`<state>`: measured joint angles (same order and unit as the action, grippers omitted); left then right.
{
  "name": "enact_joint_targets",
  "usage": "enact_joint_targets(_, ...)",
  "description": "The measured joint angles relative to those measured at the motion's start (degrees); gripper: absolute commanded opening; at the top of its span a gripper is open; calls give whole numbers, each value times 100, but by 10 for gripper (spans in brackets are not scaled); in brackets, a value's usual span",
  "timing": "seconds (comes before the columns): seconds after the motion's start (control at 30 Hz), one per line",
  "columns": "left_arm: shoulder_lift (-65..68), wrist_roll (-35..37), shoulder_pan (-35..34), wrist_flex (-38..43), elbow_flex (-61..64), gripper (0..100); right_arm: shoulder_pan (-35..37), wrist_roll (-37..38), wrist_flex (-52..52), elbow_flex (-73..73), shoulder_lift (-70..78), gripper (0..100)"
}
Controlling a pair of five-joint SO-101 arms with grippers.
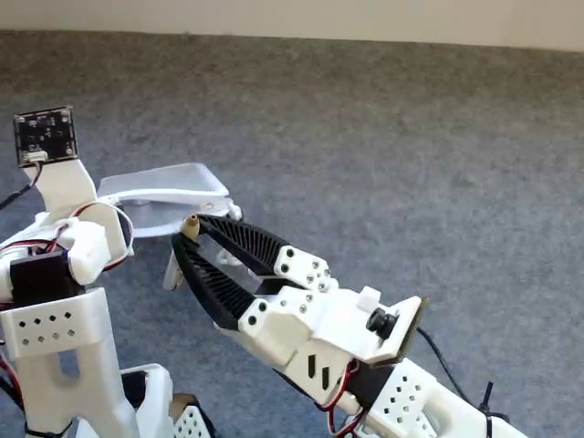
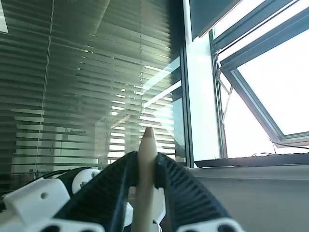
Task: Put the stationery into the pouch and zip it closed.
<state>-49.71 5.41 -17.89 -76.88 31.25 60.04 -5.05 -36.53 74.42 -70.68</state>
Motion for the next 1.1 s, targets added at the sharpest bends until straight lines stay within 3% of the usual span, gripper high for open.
enact_joint_targets(0.47, 0, 0, 44, -9, 0, 7, -62, 0, 0, -466, -123, 4)
enact_joint_targets(0.63, 0, 0, 44, -9, 0, 7, -334, 0, -79, -1081, 712, 4)
enact_joint_targets(0.83, 0, 0, 44, -9, 0, 7, -853, 0, -1002, -1609, 1881, 4)
enact_joint_targets(1.1, 0, 0, 44, -9, 0, 7, -923, 0, -1626, -1618, 2725, 4)
